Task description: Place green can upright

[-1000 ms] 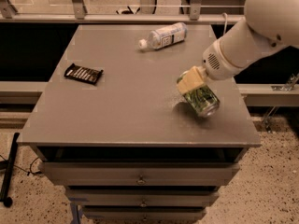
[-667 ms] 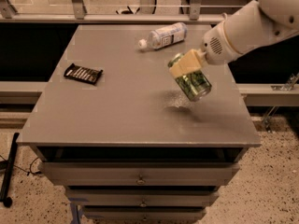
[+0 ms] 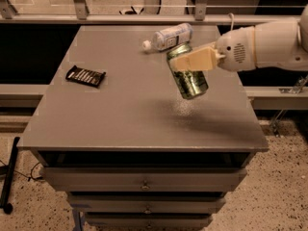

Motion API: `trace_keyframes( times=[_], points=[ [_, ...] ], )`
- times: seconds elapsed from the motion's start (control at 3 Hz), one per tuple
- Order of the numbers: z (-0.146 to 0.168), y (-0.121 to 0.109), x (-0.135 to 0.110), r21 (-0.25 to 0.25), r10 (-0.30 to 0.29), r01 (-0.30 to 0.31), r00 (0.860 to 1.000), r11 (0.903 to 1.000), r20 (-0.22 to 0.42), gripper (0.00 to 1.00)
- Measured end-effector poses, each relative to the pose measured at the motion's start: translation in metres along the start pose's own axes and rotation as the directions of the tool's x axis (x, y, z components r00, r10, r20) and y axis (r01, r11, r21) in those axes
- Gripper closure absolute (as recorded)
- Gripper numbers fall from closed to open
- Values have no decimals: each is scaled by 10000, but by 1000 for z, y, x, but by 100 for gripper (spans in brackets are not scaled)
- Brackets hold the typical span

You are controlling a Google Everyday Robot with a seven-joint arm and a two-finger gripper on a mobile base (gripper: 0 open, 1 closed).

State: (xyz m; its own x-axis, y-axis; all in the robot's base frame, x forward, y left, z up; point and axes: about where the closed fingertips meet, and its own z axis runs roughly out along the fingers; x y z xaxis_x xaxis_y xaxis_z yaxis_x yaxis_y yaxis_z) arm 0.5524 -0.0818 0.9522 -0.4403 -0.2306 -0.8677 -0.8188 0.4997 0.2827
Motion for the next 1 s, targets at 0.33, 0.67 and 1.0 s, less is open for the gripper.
trace_keyframes(
  times=[0.33, 0.67, 1.0],
  points=[
    [-22, 5, 6, -702, -196, 343, 9797, 9969, 1995, 100],
    [-51, 7, 20, -1094, -894, 1377, 9276, 9844, 3626, 100],
    [-50, 10, 19, -920, -1630, 2144, 9064, 9724, 3898, 100]
  ],
)
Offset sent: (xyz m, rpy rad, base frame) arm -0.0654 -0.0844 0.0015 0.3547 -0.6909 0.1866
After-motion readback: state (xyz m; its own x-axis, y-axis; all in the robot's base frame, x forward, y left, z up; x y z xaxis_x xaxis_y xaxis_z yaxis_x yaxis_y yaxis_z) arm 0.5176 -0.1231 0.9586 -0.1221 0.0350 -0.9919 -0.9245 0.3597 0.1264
